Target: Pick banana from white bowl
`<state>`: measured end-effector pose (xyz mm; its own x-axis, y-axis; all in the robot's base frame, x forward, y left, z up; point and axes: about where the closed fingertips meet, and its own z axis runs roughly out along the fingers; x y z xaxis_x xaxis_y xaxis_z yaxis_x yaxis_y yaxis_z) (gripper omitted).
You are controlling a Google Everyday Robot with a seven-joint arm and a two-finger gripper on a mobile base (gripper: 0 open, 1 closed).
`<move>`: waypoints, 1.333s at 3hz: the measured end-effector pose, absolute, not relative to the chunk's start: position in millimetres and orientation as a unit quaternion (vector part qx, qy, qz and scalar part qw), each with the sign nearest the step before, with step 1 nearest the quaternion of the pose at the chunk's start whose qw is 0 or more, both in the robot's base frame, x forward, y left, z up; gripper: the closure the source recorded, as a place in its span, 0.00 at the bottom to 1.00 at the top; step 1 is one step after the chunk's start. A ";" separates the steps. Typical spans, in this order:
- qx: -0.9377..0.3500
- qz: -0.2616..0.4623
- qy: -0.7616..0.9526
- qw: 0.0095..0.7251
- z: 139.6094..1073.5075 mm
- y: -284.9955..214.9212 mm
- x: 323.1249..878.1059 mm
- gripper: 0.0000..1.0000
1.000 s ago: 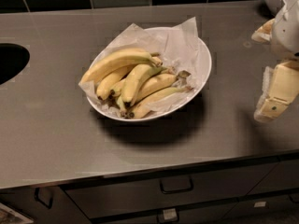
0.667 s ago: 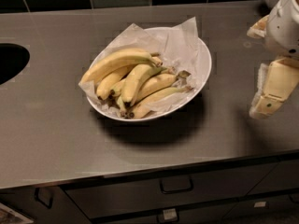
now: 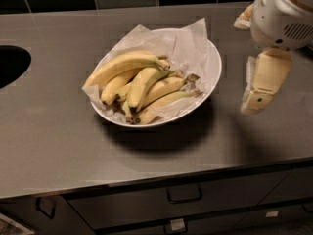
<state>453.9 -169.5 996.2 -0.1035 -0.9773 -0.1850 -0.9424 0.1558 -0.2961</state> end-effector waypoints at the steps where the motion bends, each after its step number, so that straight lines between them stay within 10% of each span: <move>1: -0.691 -0.064 0.701 0.165 1011.6 -117.2 474.1 0.00; 4: -0.726 -0.047 0.662 0.180 1016.2 -61.1 521.7 0.00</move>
Offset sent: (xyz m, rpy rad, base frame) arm 0.0739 0.1286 0.0073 -0.0024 0.0631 0.2954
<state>521.7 -61.1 1016.2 0.1197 -0.9782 -0.1694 -0.9441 -0.0594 -0.3243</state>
